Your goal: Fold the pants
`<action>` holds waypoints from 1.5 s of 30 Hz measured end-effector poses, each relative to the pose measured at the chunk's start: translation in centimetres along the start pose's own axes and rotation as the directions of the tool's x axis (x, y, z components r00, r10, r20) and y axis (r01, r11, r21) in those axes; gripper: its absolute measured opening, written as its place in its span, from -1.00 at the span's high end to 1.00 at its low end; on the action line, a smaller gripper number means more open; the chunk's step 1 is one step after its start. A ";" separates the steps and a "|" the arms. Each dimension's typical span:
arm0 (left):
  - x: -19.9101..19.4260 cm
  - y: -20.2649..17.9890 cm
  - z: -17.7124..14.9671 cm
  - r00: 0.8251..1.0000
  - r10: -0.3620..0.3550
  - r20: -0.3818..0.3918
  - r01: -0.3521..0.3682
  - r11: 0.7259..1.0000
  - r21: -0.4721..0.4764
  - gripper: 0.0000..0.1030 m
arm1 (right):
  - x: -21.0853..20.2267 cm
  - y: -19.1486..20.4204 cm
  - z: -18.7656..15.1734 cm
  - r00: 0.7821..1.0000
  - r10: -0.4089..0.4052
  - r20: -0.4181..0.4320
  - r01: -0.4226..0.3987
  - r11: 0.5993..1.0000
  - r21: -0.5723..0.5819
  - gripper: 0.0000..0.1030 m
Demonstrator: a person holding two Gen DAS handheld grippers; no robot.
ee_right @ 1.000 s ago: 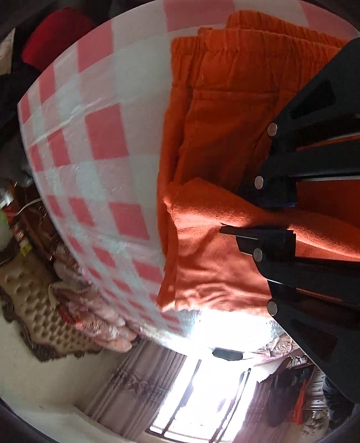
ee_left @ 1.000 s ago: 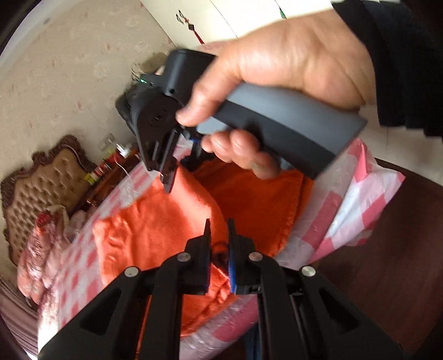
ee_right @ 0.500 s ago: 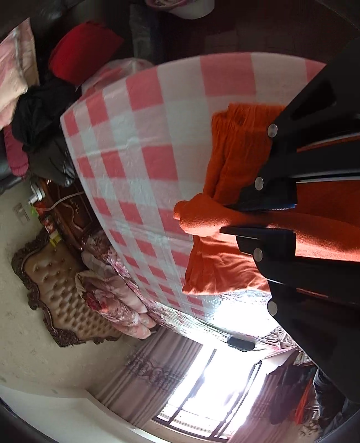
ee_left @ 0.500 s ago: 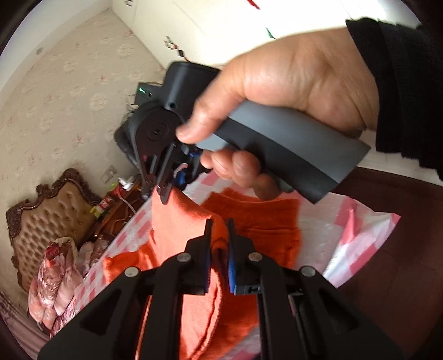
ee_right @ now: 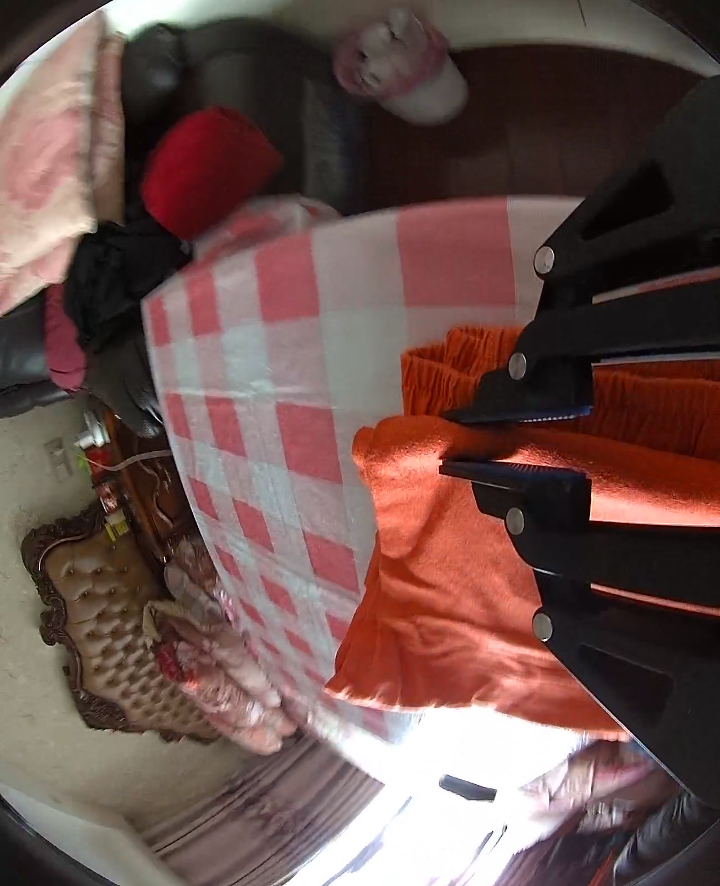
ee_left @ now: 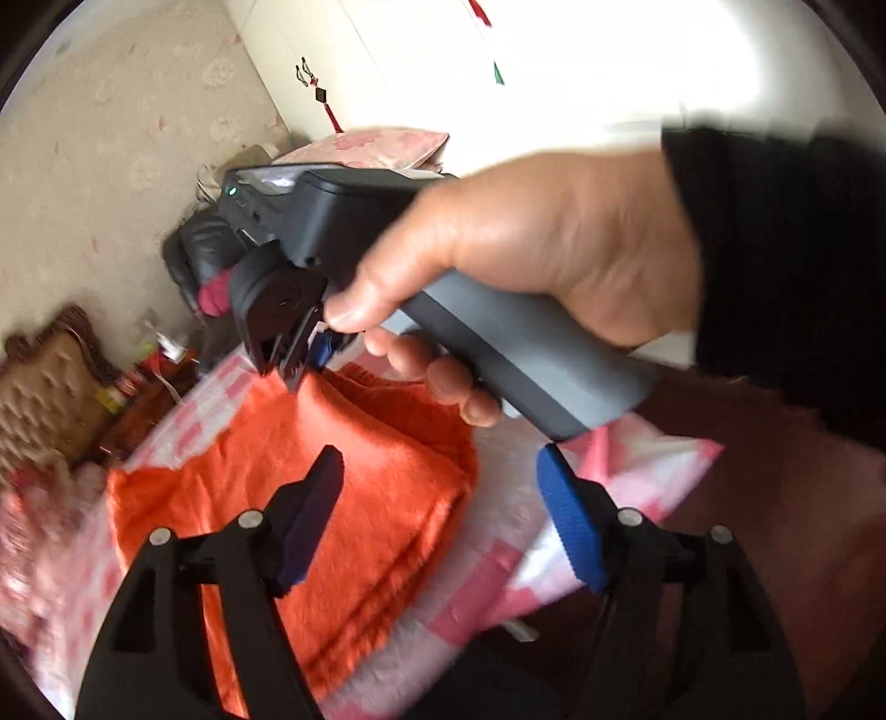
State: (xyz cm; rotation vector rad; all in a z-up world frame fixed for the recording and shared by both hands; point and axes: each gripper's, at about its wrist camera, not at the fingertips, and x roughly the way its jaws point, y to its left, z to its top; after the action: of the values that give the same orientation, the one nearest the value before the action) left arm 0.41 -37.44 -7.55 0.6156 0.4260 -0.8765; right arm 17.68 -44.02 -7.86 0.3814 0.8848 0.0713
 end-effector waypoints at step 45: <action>-0.3 0.8 -2.3 0.994 0.027 0.107 -0.034 0.997 0.064 0.80 | -1.6 5.5 -0.6 0.989 -0.094 -0.111 0.076 0.984 -0.163 0.89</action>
State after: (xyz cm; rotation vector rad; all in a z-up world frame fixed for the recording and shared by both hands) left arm 0.68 -35.36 -8.89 0.6316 0.2921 -0.8925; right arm 16.71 -39.08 -5.13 0.1916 1.0044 0.0856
